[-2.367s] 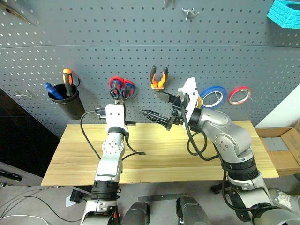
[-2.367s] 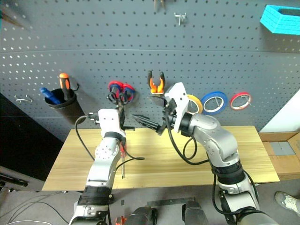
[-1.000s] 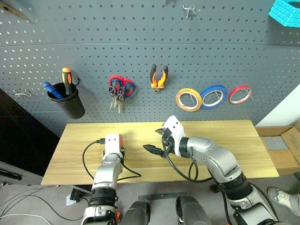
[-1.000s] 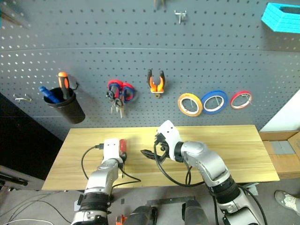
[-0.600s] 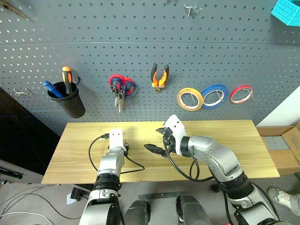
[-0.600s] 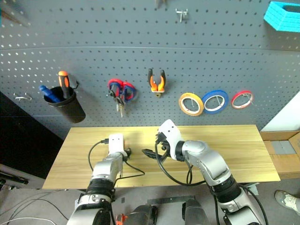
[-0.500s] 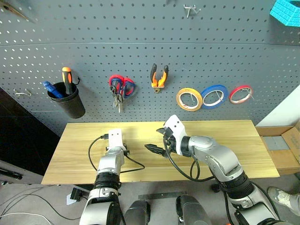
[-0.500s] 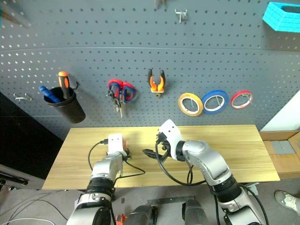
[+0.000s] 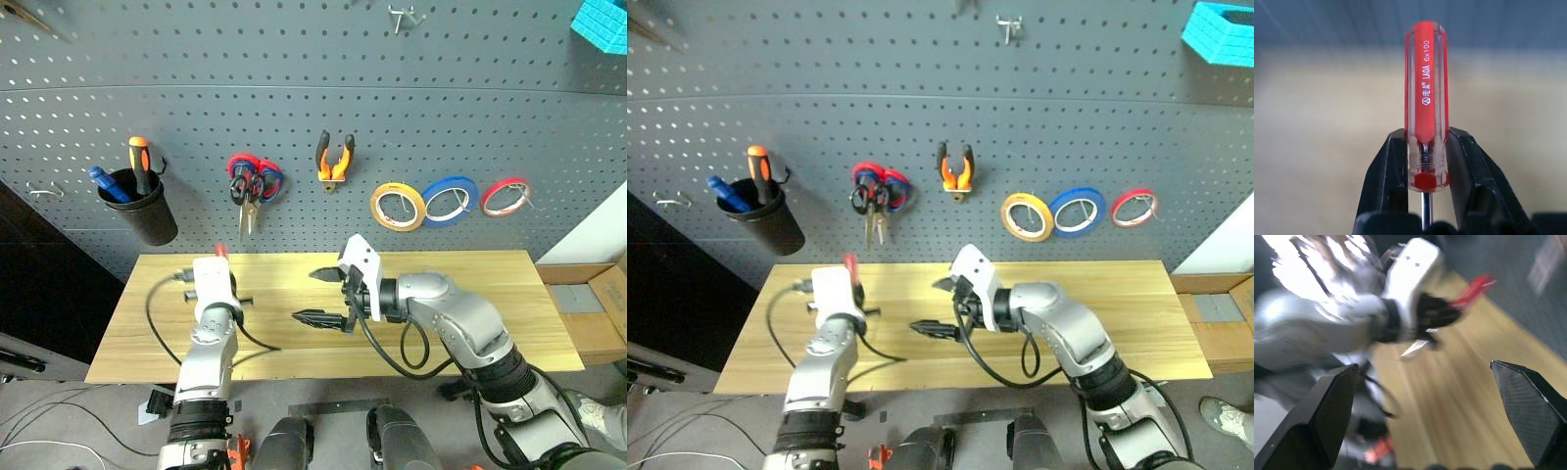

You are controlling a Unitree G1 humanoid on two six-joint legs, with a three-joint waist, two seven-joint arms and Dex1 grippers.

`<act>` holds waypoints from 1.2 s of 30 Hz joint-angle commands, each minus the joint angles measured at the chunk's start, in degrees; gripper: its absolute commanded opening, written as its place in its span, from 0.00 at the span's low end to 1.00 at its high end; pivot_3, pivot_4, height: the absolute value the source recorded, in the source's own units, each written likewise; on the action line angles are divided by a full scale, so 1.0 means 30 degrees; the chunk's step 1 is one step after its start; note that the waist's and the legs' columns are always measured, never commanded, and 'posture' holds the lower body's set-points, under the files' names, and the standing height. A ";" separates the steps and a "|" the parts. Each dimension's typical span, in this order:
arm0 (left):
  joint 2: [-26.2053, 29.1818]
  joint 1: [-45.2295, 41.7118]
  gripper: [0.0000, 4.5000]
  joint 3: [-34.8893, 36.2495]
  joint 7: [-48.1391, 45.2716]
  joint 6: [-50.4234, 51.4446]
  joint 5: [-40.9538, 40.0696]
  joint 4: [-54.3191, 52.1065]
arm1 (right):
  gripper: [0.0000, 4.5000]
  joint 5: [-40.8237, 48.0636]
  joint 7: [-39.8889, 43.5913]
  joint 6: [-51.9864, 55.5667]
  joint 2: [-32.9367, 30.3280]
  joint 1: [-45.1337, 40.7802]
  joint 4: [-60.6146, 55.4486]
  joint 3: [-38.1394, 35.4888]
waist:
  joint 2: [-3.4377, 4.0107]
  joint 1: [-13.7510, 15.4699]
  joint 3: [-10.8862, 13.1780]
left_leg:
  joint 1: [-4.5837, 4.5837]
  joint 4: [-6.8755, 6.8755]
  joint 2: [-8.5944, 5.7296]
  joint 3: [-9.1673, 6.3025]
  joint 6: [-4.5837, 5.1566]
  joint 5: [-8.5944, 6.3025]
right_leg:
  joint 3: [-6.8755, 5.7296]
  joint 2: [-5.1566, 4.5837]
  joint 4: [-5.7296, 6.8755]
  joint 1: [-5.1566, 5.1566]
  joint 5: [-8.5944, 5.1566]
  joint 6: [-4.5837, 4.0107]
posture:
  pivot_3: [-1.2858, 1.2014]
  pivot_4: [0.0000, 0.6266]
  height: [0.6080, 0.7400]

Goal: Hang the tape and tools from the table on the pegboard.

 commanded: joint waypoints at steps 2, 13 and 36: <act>0.0711 -0.0048 0.17 0.0730 -0.0244 -0.0958 0.0183 -0.4291 | 1.00 0.2003 0.1079 -0.0856 0.0743 -0.1794 -0.1149 -0.1498 | 0.0045 0.0133 -0.0108 | 0.0008 -0.0004 -0.0005 -0.0004 0.0001 -0.0002 | -0.0024 0.0000 -0.0013 0.0013 0.0000 0.0001 | 0.52 0.21 1.00; 0.5215 -0.7413 0.17 0.2777 -0.1959 -0.0832 -0.0558 -0.2861 | 1.00 0.0940 0.0758 -0.2885 0.1929 -0.4010 0.1380 -0.1266 | 0.0014 0.0930 -0.0172 | 0.0008 0.0011 -0.0025 -0.0021 -0.0077 0.0052 | -0.0065 0.0070 0.0007 0.0015 0.0001 -0.0001 | 0.55 0.17 1.00; 0.5150 -0.9205 0.24 0.3225 -0.2448 -0.6882 -0.1660 0.5769 | 1.00 -0.3535 -0.3750 -0.4070 0.3446 -0.4817 0.4006 -0.1130 | -0.0182 0.0515 -0.0439 | -0.0171 0.0025 -0.0005 0.0036 -0.0141 0.0088 | 0.0030 0.0093 0.0088 -0.0275 0.0052 -0.0071 | 0.52 0.14 1.00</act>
